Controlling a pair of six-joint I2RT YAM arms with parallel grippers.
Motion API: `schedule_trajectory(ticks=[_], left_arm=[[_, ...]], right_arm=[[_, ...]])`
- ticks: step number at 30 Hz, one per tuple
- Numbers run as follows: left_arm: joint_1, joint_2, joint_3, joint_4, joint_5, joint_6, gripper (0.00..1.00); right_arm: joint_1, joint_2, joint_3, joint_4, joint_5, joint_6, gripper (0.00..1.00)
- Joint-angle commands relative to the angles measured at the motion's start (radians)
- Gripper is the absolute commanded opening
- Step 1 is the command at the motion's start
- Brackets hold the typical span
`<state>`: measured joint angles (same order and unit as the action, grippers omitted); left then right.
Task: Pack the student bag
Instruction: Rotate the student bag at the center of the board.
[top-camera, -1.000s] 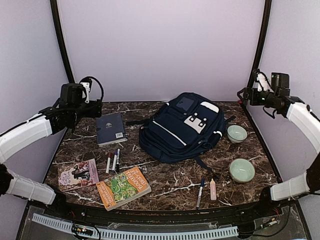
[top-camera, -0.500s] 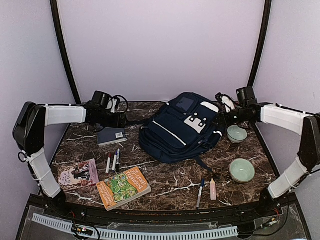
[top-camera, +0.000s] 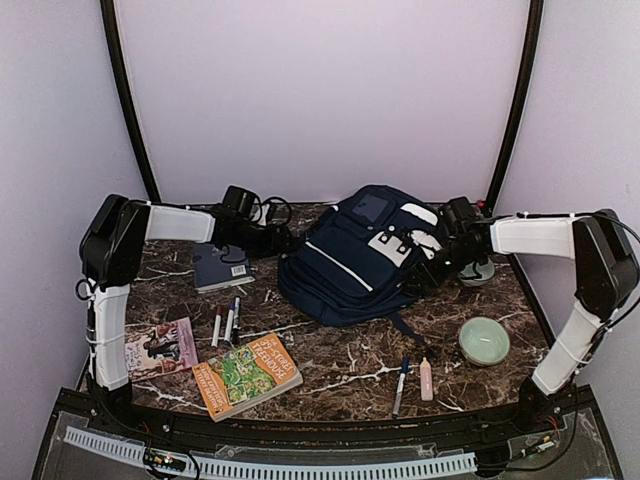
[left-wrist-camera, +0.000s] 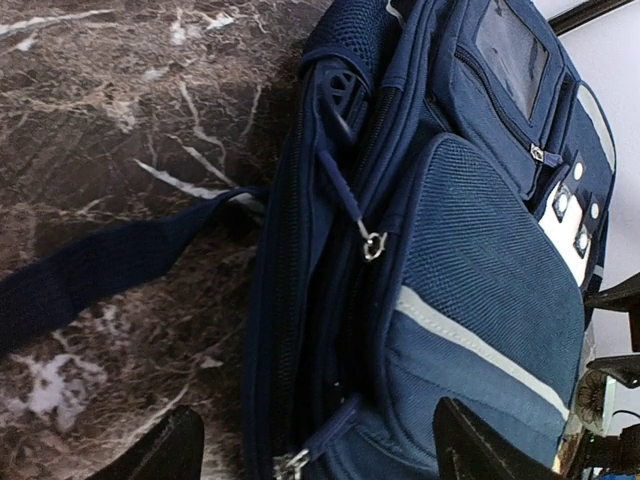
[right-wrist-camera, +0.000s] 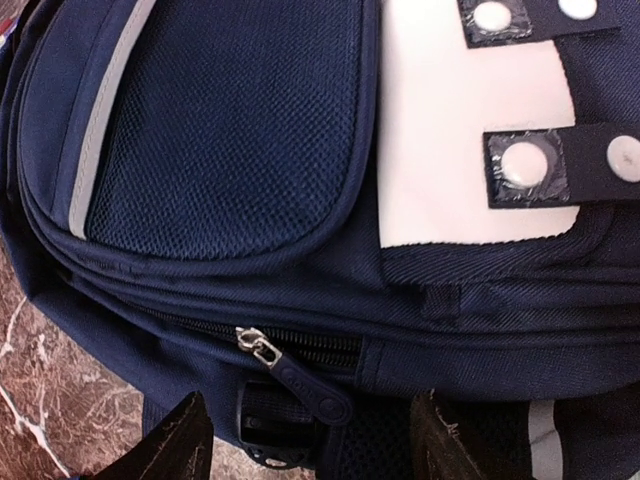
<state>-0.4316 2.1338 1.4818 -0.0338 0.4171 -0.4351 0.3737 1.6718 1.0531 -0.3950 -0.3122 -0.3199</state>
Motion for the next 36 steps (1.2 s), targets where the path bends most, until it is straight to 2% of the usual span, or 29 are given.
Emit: schedule_trajectory(ticks=[1,6,8,12,20,25,30,36], left_arm=[[-0.034,0.014,0.038,0.044,0.048,-0.075,0.79],[-0.046,0.025,0.028,0.044,0.048,-0.112,0.70],[-0.048,0.025,0.026,0.018,0.045,-0.112,0.66],[-0.053,0.020,0.006,-0.018,0.042,-0.111,0.64],[-0.084,-0.021,-0.086,-0.025,0.043,-0.097,0.38],[-0.124,-0.103,-0.213,-0.007,0.037,-0.089,0.33],[-0.162,-0.169,-0.396,0.097,0.072,-0.128,0.33],[-0.241,-0.204,-0.469,0.154,0.058,-0.163,0.33]], right_arm=[[0.008,-0.036,-0.014,-0.074,-0.008,-0.073,0.68],[0.010,-0.018,-0.036,-0.077,0.040,-0.103,0.67],[0.010,0.014,-0.018,-0.079,0.066,-0.101,0.63],[0.011,0.092,0.027,-0.030,0.126,-0.077,0.58],[0.023,0.276,0.226,-0.042,0.206,-0.049,0.51],[0.025,0.331,0.293,-0.012,0.244,-0.057,0.51],[0.029,0.390,0.383,-0.001,0.220,-0.033,0.50],[0.036,0.476,0.492,-0.001,0.200,-0.038,0.48]])
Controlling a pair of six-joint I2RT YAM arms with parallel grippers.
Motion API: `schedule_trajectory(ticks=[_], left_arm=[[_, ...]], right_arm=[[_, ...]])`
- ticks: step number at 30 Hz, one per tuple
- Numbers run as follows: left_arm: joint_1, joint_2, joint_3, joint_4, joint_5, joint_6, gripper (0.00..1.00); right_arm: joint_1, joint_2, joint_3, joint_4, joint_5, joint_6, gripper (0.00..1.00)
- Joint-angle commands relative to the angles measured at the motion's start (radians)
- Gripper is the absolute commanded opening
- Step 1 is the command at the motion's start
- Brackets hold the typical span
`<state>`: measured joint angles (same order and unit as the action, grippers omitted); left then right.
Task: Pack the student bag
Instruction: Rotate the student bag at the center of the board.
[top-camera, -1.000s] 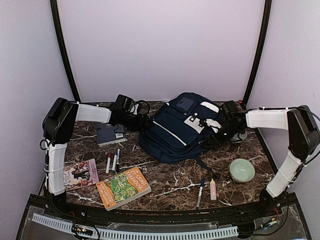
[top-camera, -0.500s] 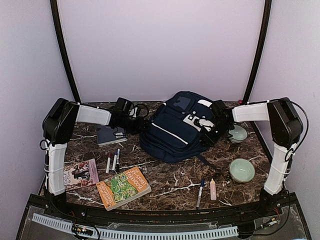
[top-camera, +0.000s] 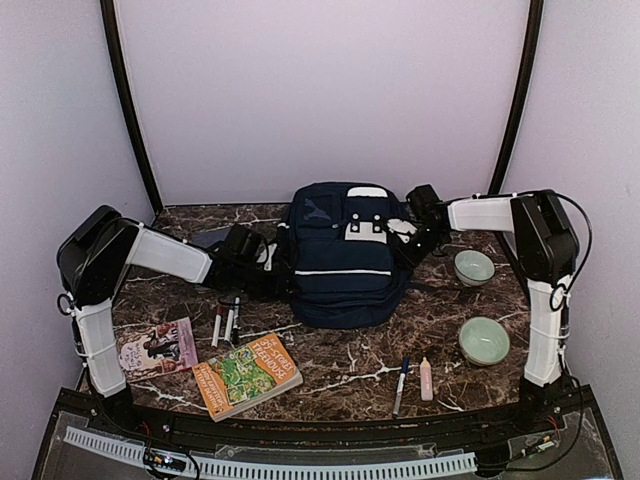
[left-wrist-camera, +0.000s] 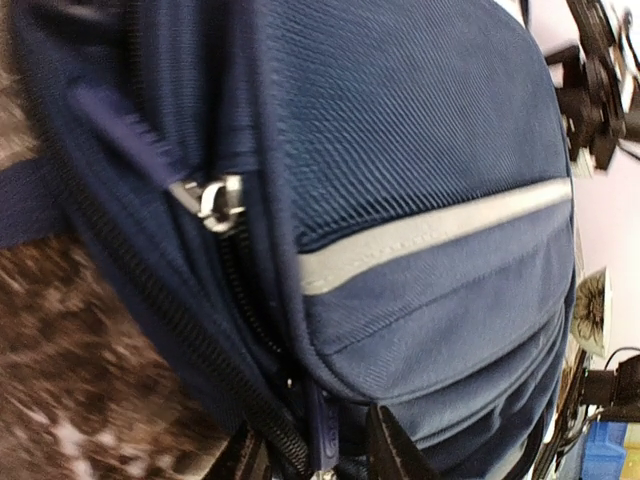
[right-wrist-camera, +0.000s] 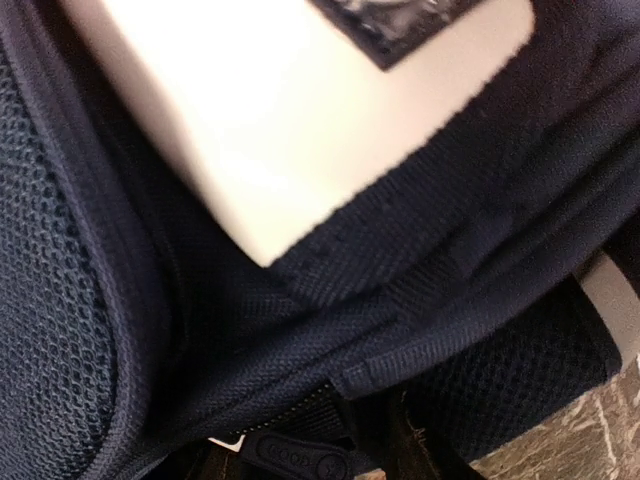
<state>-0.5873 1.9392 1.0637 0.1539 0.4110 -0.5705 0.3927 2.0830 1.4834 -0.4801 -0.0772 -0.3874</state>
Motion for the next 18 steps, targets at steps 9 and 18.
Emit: schedule_trajectory(ticks=[9,18], left_arm=[[-0.179,-0.037,-0.033,-0.040,0.025,0.013,0.34],[-0.180,-0.197,0.049,-0.370,-0.059,0.159,0.52]], right_arm=[[0.018,0.167,0.224,0.049,-0.063,0.068,0.47],[0.009,-0.037,0.151,-0.008,-0.076,0.044,0.51]])
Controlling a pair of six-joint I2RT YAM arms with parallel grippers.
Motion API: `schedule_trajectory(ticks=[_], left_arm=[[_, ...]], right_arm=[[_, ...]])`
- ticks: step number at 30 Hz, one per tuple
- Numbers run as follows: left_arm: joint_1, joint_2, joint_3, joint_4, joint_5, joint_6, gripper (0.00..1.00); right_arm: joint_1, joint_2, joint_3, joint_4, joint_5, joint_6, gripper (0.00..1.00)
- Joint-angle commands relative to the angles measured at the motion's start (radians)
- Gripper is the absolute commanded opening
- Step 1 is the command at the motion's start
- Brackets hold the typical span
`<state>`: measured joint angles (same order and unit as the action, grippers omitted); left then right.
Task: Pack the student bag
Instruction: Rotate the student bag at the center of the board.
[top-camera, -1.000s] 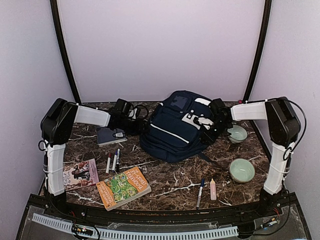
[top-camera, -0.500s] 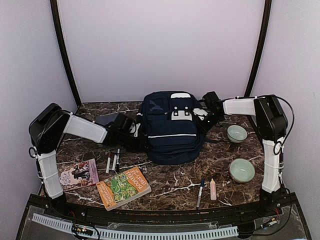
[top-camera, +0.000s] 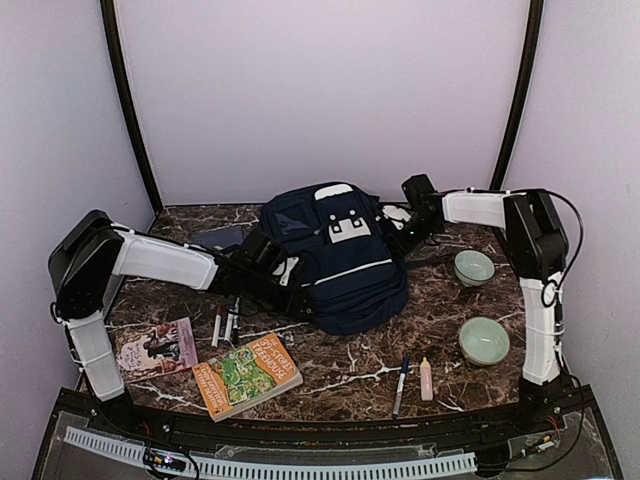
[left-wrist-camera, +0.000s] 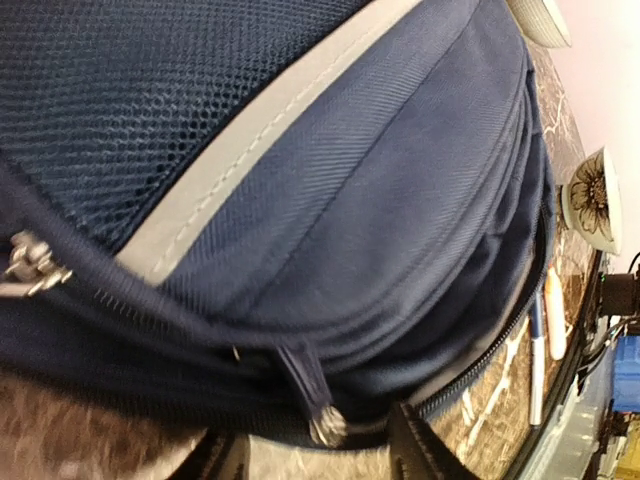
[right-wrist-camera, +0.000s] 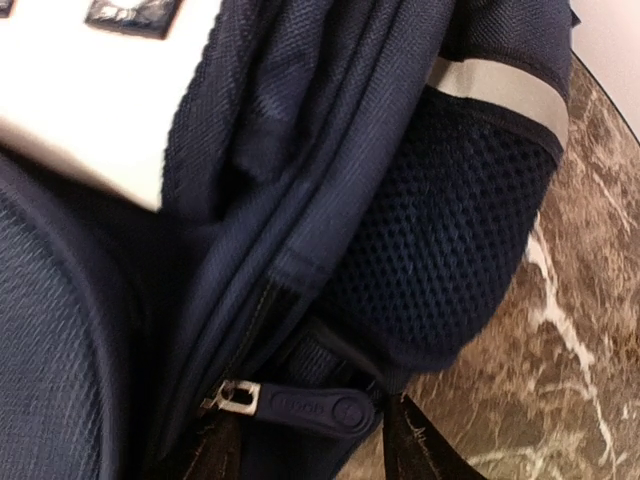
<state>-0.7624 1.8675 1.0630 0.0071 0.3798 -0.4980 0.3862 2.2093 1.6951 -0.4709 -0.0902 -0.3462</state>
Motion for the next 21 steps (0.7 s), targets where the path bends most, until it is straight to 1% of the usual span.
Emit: schedule_trajectory(ticks=[1,3,6,8,11,14,18,19,20,21], left_arm=[[-0.006,-0.158,0.049,-0.266,-0.042,0.095,0.55],[-0.005,-0.223,0.041,-0.358,-0.082,0.108,0.61],[-0.005,-0.316,-0.006,-0.485,-0.171,0.086,0.70],[-0.005,-0.369,-0.052,-0.534,-0.209,0.047,0.76],[-0.005,-0.435,-0.123,-0.585,-0.230,-0.014,0.79],[-0.005,-0.486,-0.181,-0.612,-0.229,-0.039,0.81],[-0.002,-0.504,-0.211,-0.680,-0.246,-0.062,0.83],[-0.002,-0.512,-0.220,-0.697,-0.253,-0.074,0.92],[-0.002,-0.519,-0.229,-0.713,-0.273,-0.089,0.98],[0.001,-0.528,-0.235,-0.725,-0.293,-0.101,0.99]], right_arm=[[0.016,-0.202,-0.088,-0.022,-0.066,0.004,0.53],[0.016,-0.283,-0.148,-0.025,-0.082,0.004,0.58],[0.022,-0.399,-0.249,-0.018,-0.094,0.004,0.65],[0.037,-0.464,-0.312,-0.009,-0.110,-0.005,0.68],[0.071,-0.543,-0.395,0.012,-0.165,-0.027,0.68],[0.156,-0.590,-0.441,0.017,-0.217,-0.060,0.67],[0.288,-0.608,-0.450,0.027,-0.319,-0.110,0.66],[0.331,-0.609,-0.446,0.029,-0.341,-0.128,0.66],[0.373,-0.606,-0.428,0.020,-0.348,-0.150,0.66],[0.420,-0.579,-0.402,-0.017,-0.349,-0.174,0.66]])
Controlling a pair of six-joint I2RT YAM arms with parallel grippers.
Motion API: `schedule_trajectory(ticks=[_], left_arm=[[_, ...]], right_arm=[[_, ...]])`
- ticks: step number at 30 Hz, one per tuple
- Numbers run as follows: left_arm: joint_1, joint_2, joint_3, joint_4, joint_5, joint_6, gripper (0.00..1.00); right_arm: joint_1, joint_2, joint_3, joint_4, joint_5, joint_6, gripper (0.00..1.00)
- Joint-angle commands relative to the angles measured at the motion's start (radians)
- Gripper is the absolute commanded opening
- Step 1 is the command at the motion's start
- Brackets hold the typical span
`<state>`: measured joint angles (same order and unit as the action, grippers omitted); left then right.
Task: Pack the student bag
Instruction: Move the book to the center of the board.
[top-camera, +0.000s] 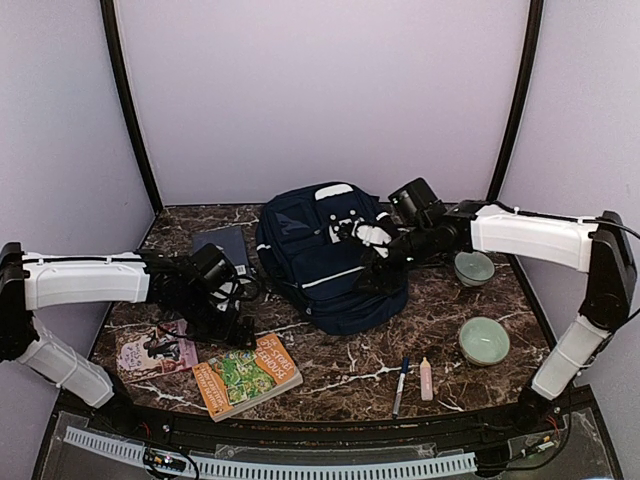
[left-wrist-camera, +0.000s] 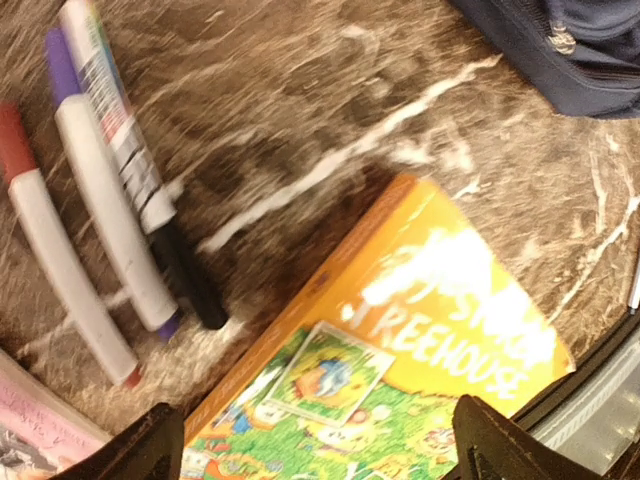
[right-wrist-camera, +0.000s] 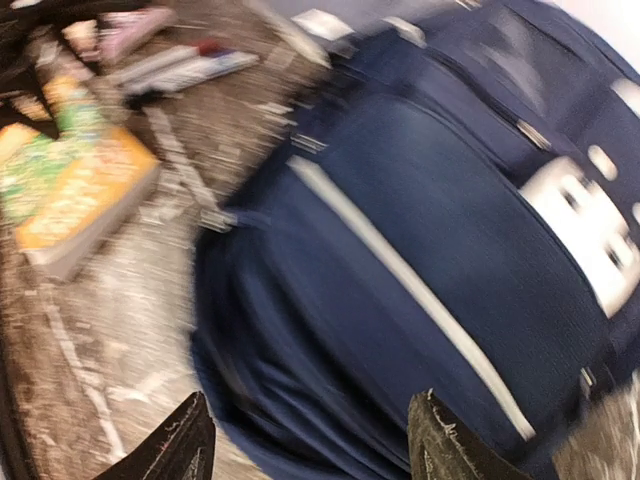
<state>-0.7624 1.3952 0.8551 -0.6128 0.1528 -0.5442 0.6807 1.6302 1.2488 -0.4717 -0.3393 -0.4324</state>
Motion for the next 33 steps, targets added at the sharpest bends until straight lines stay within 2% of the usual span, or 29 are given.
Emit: schedule_trajectory(ticks=[1,8,15,22,33], left_arm=[[0.005,-0.064,-0.035,-0.113,-0.076,-0.062,0.99],[0.097,-0.102,-0.062,-0.114,-0.034,-0.060,0.99],[0.141,-0.118,-0.139,-0.036,0.061,-0.039,0.92],[0.141,-0.088,-0.153,-0.017,0.097,-0.020,0.93],[0.141,-0.087,-0.179,0.019,0.151,-0.019,0.92]], right_arm=[[0.171,0.032,0.075,-0.043,-0.098,-0.109,0.66],[0.405,0.182,0.146,-0.014,-0.035,-0.152,0.62],[0.523,0.273,0.193,0.001,0.028,-0.177,0.60],[0.572,0.316,0.184,0.019,0.068,-0.183,0.59],[0.575,0.383,0.151,0.058,0.147,-0.194,0.55]])
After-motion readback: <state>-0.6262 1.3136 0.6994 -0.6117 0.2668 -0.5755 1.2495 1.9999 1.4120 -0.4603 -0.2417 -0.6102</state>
